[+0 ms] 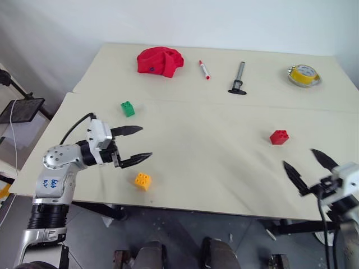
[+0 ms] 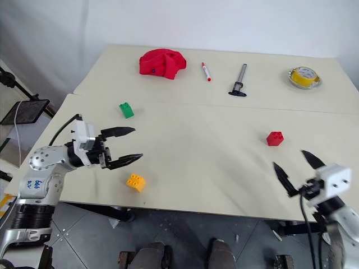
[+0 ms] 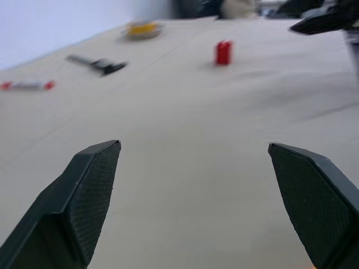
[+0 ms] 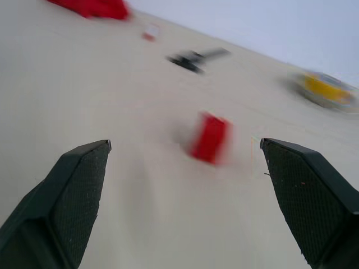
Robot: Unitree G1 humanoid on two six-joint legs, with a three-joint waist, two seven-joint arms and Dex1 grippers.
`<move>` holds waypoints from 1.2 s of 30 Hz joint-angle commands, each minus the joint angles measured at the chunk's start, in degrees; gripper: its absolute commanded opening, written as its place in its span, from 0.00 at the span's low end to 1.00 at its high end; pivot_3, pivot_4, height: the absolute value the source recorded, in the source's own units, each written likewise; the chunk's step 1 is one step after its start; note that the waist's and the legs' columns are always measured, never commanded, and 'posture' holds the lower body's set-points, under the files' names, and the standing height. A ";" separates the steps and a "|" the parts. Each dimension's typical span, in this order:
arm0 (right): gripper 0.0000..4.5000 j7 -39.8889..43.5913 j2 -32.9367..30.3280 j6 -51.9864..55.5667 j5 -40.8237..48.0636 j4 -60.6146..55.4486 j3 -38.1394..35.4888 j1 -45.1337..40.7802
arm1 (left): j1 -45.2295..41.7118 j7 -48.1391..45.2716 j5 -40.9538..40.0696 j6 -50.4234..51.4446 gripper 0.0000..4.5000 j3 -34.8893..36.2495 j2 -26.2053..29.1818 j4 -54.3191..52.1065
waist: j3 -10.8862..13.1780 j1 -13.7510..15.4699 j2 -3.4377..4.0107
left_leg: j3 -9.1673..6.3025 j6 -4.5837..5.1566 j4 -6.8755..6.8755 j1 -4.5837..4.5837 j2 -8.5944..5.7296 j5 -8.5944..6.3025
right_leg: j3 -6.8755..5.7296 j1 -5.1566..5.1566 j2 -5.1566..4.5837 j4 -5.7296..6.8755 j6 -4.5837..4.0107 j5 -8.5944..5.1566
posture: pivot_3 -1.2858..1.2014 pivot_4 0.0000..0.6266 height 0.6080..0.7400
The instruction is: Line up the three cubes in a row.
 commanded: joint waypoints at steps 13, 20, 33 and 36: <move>1.00 -15.58 -8.95 35.78 -0.44 -4.28 11.43 -23.25 | -2.64 -1.74 0.80 -0.51 1.00 -3.81 -1.46 2.08 | 0.02 -1.80 0.10 | 0.33 0.05 -0.01 0.33 0.10 0.01 | 0.34 -0.04 -0.01 0.18 -0.23 -0.05 | 0.52 0.24 1.00; 1.00 -19.78 -6.14 35.37 -7.34 13.76 17.44 -38.34 | -1.79 -1.56 0.93 -0.03 1.00 -4.42 -1.91 0.63 | 0.02 -1.01 0.09 | 0.40 0.10 0.11 -0.16 0.04 0.02 | 0.18 -0.33 -0.04 0.08 -0.17 -0.01 | 0.52 0.24 1.00; 0.40 -14.10 -2.36 29.35 -8.19 22.14 19.11 -43.57 | -1.74 -0.02 1.29 0.23 1.00 -3.58 -1.18 -0.30 | 0.02 -1.42 0.10 | 0.43 0.09 0.03 -0.15 0.09 0.01 | 0.08 -0.37 -0.03 0.11 -0.11 0.02 | 0.52 0.24 1.00; 0.33 2.39 -5.17 28.99 -2.99 15.59 22.94 -44.08 | -1.07 0.13 1.24 0.36 1.00 -3.23 -0.62 -0.42 | 0.02 -1.44 0.10 | 0.43 0.09 0.04 -0.15 0.09 0.01 | 0.09 -0.38 -0.03 0.10 -0.11 0.02 | 0.52 0.24 1.00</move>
